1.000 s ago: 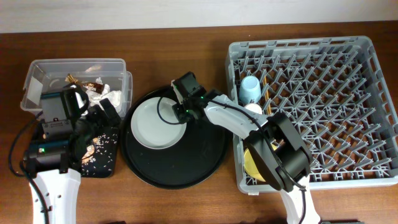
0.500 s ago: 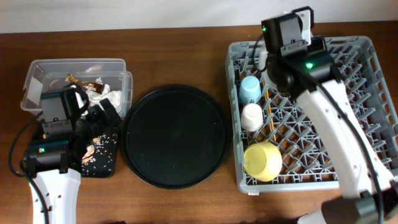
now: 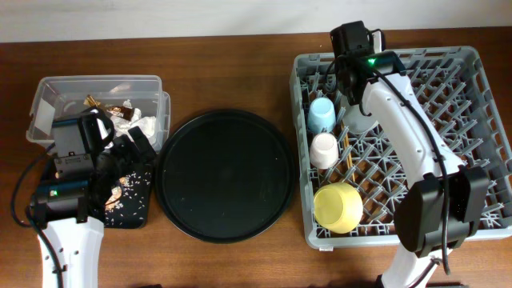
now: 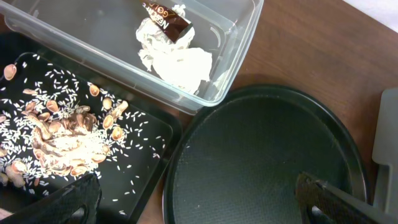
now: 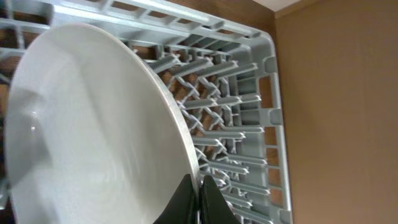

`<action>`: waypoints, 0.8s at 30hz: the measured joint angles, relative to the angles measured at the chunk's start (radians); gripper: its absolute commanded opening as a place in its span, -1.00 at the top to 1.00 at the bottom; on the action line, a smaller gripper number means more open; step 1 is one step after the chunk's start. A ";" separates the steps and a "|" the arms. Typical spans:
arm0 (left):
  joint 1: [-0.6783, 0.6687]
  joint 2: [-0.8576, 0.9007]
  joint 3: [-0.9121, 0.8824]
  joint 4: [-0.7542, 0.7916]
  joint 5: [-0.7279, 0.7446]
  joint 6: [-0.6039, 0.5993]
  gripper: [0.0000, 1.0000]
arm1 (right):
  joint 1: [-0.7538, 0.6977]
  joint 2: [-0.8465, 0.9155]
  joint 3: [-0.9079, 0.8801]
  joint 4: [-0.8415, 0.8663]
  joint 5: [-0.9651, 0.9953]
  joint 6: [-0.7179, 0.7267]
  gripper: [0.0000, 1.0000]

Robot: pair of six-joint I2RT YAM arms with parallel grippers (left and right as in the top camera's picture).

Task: Sort waste into correct bins and load items into the dishwasher rack
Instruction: 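Grasp the white plate with the right gripper and stand it in the rack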

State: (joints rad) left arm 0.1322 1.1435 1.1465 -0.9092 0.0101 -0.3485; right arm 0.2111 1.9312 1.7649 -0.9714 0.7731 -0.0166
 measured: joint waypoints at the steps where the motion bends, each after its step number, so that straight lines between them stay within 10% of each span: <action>1: 0.000 0.000 0.000 0.000 0.000 0.000 -0.98 | 0.000 0.000 0.000 0.016 -0.020 -0.005 0.88; 3: 0.000 0.000 0.000 0.000 0.000 0.000 -0.98 | 0.003 0.000 0.000 0.055 -0.036 -0.007 0.77; 6: 0.000 0.000 0.000 0.000 0.000 0.000 -0.98 | 0.023 0.000 0.000 0.101 -0.054 -0.009 -0.64; 7: 0.000 0.000 0.000 0.000 0.000 0.000 -0.98 | 0.027 0.000 0.000 0.102 -0.059 -0.007 -0.78; 11: 0.000 0.000 0.000 0.000 0.000 0.000 -0.98 | 0.028 -0.002 0.003 0.089 -0.103 -0.002 -0.84; 17: 0.000 0.000 0.000 0.001 0.000 0.000 -0.98 | 0.039 -0.263 0.098 0.037 -0.679 0.090 -0.97; 24: 0.000 0.000 0.000 0.000 0.000 0.000 -0.98 | 0.039 -0.244 0.107 0.027 -0.761 0.101 -0.97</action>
State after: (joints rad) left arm 0.1322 1.1435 1.1465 -0.9089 0.0097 -0.3485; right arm 0.2504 1.6871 1.8717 -0.9440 0.0120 0.0841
